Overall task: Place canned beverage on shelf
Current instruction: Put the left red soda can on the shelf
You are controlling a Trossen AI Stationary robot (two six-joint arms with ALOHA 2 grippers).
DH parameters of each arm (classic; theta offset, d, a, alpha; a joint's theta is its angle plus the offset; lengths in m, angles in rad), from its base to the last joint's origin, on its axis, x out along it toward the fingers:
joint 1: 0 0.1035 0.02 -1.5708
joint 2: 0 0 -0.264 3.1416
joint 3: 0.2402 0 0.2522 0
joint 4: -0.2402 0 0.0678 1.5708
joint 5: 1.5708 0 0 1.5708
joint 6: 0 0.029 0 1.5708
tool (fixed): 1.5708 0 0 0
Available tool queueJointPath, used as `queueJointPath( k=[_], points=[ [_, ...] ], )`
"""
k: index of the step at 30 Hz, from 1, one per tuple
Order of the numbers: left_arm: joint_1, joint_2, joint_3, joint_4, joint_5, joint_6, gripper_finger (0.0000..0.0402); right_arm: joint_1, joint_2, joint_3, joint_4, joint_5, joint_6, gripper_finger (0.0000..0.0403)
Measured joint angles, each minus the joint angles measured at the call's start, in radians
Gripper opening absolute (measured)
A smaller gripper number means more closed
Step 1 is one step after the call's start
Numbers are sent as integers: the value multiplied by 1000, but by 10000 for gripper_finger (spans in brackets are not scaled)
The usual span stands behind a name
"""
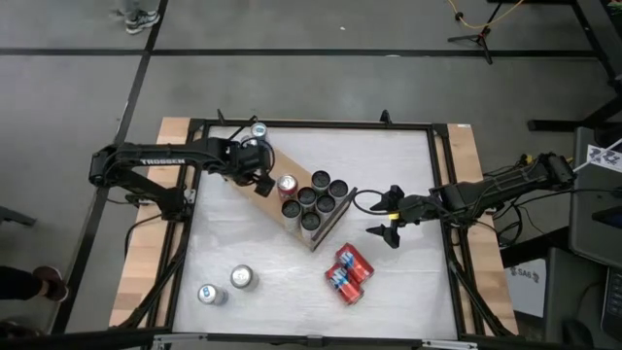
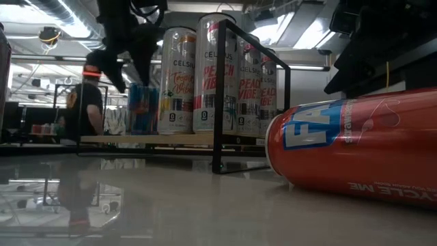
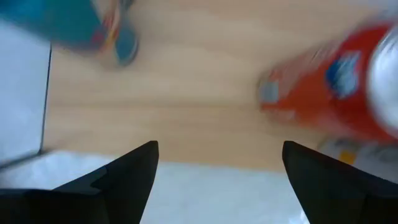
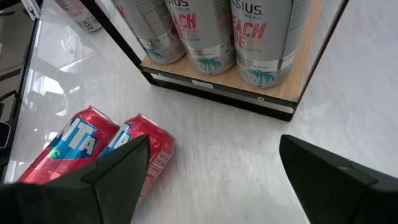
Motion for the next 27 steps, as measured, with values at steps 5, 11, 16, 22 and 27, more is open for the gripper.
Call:
queueJointPath(
  k=[5,11,16,22,27],
  points=[
    [-43,6,0,-23,53,-6,336,0,0,0,0,0,0,353],
    [-102,36,0,36,5,-49,336,0,0,0,0,0,0,353],
    [-111,62,0,92,-22,-52,336,0,0,0,0,0,-5,353],
    [-95,77,0,166,-45,-28,336,0,0,1,0,0,-6,353],
    [-67,89,0,223,-54,5,336,0,0,1,0,0,-7,353]
  ],
)
